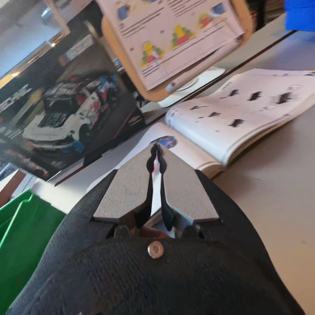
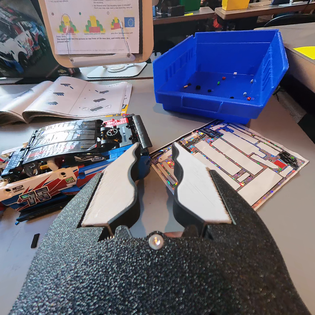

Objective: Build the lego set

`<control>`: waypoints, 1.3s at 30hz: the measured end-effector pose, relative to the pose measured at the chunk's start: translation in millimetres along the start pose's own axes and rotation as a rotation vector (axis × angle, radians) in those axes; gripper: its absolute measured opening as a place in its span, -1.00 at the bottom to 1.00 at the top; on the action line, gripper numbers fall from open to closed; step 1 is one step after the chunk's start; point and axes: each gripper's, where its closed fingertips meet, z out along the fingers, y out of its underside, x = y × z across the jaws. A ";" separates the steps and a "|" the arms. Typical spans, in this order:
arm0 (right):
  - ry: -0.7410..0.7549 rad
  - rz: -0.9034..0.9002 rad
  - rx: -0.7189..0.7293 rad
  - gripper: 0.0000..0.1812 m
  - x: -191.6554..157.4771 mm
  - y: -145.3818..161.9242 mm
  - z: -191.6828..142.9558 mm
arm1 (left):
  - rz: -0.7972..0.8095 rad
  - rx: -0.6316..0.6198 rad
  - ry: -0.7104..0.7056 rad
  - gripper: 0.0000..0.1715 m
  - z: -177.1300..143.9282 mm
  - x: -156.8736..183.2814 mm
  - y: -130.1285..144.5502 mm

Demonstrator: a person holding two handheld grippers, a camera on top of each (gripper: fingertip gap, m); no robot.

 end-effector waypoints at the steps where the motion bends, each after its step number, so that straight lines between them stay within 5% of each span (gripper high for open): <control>1: 0.004 0.005 0.005 -0.60 0.7 -0.9 0.3 | 0.020 0.012 0.043 -1.00 -2.3 21.2 -5.8; 6: 0.095 0.104 -0.059 -0.73 27.2 7.5 4.1 | 0.229 0.027 0.223 -1.00 -13.9 99.0 -1.9; 9: 0.194 0.046 -0.143 -0.91 49.8 17.9 2.0 | 0.241 0.020 0.234 -1.00 -14.9 95.8 3.2; 11: 0.217 -0.050 -0.327 -1.00 59.3 44.8 3.1 | 0.166 -0.009 0.234 -1.00 -12.7 86.8 4.2; 15: 0.274 -0.245 -0.507 -1.00 80.7 69.5 -5.7 | 0.057 -0.059 0.268 -1.00 -7.9 83.4 11.2; 20: 0.450 -0.435 -0.596 -1.00 126.6 69.5 -28.1 | 0.111 -0.080 0.247 -1.00 -4.7 84.9 18.4; 24: 0.411 -0.365 -0.429 -1.00 105.2 38.7 -27.8 | 0.116 -0.078 0.263 -1.00 -6.4 89.6 17.6; 30: 0.145 -0.130 -0.188 -0.91 31.1 5.4 -5.6 | 0.123 -0.074 0.275 -1.00 -7.9 93.0 16.7; 39: 0.011 0.012 -0.130 -0.78 13.5 16.5 10.3 | 0.123 -0.066 0.271 -1.00 -7.5 92.6 15.7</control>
